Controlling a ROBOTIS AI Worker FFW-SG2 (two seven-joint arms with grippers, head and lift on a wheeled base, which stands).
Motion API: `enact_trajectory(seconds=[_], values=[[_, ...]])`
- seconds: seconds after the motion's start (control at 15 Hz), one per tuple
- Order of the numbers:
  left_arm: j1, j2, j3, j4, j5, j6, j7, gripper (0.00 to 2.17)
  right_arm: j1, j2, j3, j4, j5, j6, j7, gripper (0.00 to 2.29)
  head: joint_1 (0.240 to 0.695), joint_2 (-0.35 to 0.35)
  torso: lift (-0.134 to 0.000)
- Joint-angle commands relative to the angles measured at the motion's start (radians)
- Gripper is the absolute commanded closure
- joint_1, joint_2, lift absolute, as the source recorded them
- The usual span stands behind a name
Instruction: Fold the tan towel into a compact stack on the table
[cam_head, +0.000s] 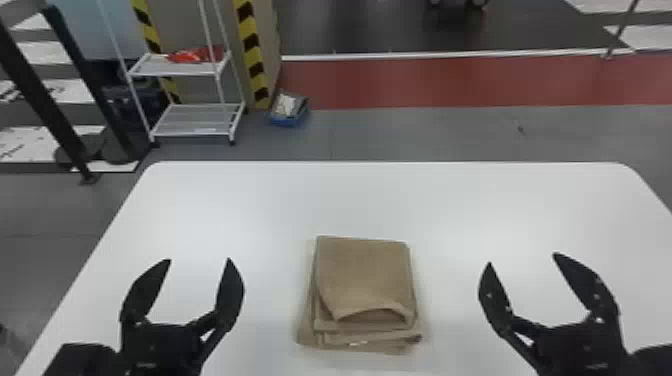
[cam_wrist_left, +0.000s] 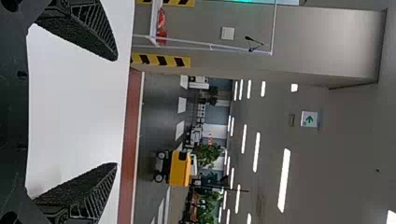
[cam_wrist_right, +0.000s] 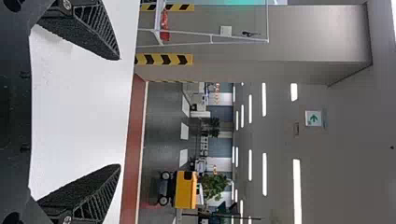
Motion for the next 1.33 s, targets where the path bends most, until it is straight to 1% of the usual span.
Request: enact_trajectory(seconds=[0.0, 0.13, 0.27, 0.47, 0.53, 0.73, 1.0, 1.27], values=[[0.012, -0.003, 0.012, -0.011, -0.007, 0.005, 0.001, 0.07, 0.006, 0.000, 0.002, 0.004, -0.017, -0.001, 0.000, 0.05, 0.695, 0.080, -0.113], [0.017, -0.003, 0.023, -0.022, -0.007, 0.021, 0.000, 0.07, 0.006, 0.000, 0.003, 0.004, -0.019, 0.002, 0.000, 0.05, 0.695, 0.085, -0.113], [0.022, -0.003, 0.023, -0.026, -0.007, 0.027, 0.001, 0.08, 0.006, 0.001, 0.006, -0.004, -0.031, 0.036, -0.003, 0.06, 0.695, 0.092, -0.113], [0.022, -0.003, 0.023, -0.026, -0.011, 0.030, 0.000, 0.08, 0.007, 0.007, 0.029, -0.059, -0.034, 0.165, -0.032, 0.07, 0.695, 0.097, -0.113], [0.022, -0.003, 0.020, -0.026, -0.019, 0.033, 0.000, 0.08, 0.007, 0.009, 0.048, -0.079, -0.034, 0.198, -0.052, 0.07, 0.695, 0.099, -0.113], [0.025, -0.003, 0.016, -0.031, -0.021, 0.033, 0.000, 0.08, 0.007, 0.009, 0.072, -0.083, -0.032, 0.202, -0.052, 0.08, 0.695, 0.114, -0.113], [0.026, -0.003, 0.020, -0.035, -0.021, 0.033, -0.003, 0.08, 0.009, 0.007, 0.071, -0.083, -0.032, 0.202, -0.052, 0.08, 0.695, 0.130, -0.113], [0.026, -0.003, 0.021, -0.037, -0.019, 0.039, -0.005, 0.08, 0.009, 0.009, 0.071, -0.083, -0.032, 0.202, -0.052, 0.09, 0.695, 0.130, -0.113]])
